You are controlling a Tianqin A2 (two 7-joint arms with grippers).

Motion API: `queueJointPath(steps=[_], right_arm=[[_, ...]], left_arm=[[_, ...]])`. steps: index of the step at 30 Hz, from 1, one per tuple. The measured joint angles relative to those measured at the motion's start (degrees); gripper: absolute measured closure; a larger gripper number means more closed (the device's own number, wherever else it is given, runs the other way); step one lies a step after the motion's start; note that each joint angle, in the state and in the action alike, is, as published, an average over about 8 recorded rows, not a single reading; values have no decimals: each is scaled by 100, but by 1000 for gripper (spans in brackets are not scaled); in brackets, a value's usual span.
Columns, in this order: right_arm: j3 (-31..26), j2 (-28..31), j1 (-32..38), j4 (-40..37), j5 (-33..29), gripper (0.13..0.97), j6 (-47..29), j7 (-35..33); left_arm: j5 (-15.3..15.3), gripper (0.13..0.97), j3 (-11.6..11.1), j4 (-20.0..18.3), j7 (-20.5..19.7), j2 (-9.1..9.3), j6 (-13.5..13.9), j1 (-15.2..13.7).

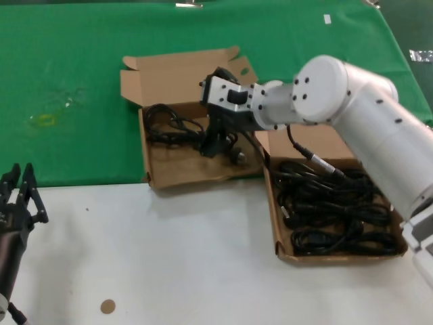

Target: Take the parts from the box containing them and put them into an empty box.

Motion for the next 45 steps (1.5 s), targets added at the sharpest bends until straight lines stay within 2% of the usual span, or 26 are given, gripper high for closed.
queueJointPath(steps=[4,7,12,16,24,28,36,45], right_arm=[[151,45,-298,249,182,255,176,-18],[280,84,-551,462,336,218,325,-31],[507,153,-1000,841,611,156,593,-55],[694,209,-1367,1150,839,146,814,-74],[1061,319,-2091,1759,1286,129,1247,-113],[1246,375,-2456,2066,1511,129,1465,-132],[1615,485,-3182,2676,1957,129,1898,-170],[2029,610,-3998,3362,2458,129,2384,-213]], left_arm=[[0,903,0,0,0,0,0,0],[0,890,0,0,0,0,0,0],[0,812,0,0,0,0,0,0],[0,764,0,0,0,0,0,0],[0,567,0,0,0,0,0,0],[-1,567,0,0,0,0,0,0],[-1,353,0,0,0,0,0,0],[-1,210,0,0,0,0,0,0]])
